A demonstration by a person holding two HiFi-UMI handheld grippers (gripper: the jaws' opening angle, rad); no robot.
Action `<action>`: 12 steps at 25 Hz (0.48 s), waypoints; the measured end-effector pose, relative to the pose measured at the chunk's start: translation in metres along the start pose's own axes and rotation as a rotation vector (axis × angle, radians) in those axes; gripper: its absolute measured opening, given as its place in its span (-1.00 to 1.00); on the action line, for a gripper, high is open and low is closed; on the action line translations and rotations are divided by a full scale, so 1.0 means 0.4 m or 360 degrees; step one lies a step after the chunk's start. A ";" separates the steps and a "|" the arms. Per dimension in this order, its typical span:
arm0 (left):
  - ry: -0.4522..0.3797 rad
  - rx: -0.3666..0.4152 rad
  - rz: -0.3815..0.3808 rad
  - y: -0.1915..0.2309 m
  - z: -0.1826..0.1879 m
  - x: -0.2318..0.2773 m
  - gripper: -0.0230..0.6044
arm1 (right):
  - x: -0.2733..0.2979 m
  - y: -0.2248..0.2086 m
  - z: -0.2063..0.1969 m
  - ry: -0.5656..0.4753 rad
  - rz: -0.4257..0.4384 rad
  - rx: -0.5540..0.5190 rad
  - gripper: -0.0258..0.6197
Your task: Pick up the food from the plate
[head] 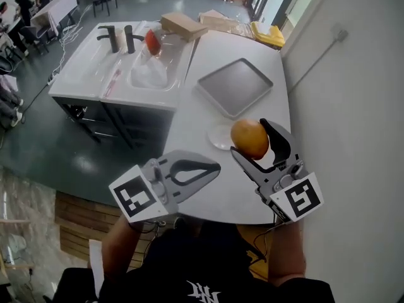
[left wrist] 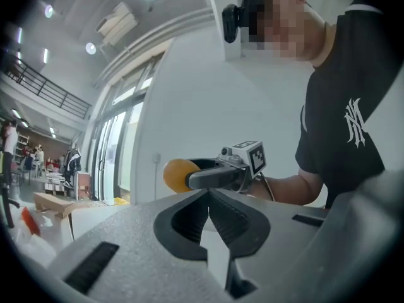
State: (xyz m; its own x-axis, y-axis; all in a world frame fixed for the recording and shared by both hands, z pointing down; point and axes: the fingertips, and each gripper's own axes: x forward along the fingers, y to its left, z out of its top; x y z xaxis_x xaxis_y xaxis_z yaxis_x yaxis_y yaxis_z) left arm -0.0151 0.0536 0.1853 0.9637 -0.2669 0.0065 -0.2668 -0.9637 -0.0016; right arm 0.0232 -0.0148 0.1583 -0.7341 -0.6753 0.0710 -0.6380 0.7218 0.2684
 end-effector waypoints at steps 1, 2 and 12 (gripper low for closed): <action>-0.0006 0.0018 -0.0004 -0.020 0.018 -0.010 -0.91 | -0.019 0.016 0.033 -0.0019 -0.0010 -0.0029 0.13; -0.0011 0.0038 -0.0009 -0.038 0.035 -0.020 -0.91 | -0.038 0.031 0.060 -0.0031 -0.0022 -0.0055 0.13; -0.0005 0.0219 -0.0068 -0.133 0.126 -0.043 -0.91 | -0.180 0.110 0.178 -0.0129 -0.0101 -0.0089 0.13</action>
State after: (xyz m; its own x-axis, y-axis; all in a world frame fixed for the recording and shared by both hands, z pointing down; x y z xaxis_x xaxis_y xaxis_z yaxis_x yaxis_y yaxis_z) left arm -0.0171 0.1093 0.1347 0.9742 -0.2254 0.0063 -0.2224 -0.9651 -0.1383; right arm 0.0315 0.0764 0.0967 -0.7106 -0.7032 -0.0249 -0.6713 0.6670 0.3233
